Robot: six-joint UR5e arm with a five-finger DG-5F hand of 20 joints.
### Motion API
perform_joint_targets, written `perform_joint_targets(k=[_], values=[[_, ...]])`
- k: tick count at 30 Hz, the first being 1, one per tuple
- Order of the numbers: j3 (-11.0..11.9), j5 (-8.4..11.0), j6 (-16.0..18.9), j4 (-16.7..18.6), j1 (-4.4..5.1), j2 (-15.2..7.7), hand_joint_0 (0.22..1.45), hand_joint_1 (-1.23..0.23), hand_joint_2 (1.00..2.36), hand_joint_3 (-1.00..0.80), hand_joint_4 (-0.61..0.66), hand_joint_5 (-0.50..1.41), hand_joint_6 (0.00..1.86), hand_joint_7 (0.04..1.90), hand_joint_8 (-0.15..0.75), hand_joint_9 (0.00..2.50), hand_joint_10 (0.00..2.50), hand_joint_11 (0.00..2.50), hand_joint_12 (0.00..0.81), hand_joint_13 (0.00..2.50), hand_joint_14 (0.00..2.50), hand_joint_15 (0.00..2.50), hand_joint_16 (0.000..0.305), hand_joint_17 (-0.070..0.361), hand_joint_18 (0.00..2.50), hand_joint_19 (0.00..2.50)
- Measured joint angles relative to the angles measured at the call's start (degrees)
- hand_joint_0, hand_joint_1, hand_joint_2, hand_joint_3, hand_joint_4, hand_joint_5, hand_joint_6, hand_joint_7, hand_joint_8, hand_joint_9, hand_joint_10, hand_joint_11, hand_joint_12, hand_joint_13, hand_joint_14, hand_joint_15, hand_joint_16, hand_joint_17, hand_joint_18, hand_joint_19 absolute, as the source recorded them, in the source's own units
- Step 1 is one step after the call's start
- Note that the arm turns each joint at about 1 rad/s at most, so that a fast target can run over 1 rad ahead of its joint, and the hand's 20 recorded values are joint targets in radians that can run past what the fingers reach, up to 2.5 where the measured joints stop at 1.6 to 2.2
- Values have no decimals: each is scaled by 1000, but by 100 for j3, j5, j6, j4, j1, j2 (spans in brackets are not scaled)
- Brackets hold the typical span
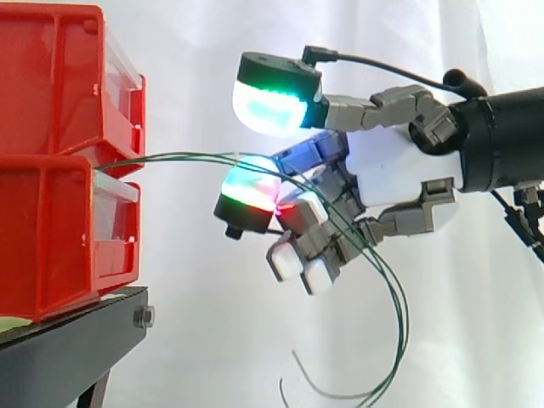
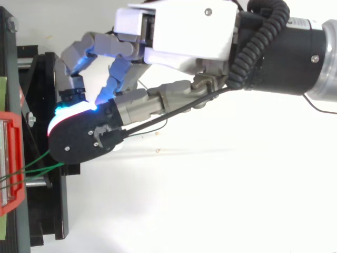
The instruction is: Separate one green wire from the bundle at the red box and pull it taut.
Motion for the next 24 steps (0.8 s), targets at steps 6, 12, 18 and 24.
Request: perform_joint_targets(k=[6,12,18,24], values=[[-182,-13,419,16,11,0,576,-485,1008,-407,223,-140,654,1132,346,1153,18,950,355,1001,15,460,49,111,950,510],[-268,-51,679,21,-7,0,613,-566,1012,-346,204,-147,704,1097,343,1165,17,950,349,1003,16,451,48,108,947,506],[-295,-131,709,32,-19,0,610,-643,1019,-225,190,-195,837,1057,349,1125,17,1015,354,996,15,453,49,110,948,482],[-216,-155,682,13,-21,0,621,-697,1019,-194,189,-207,883,989,349,1108,15,1079,350,979,17,456,49,110,940,471]])
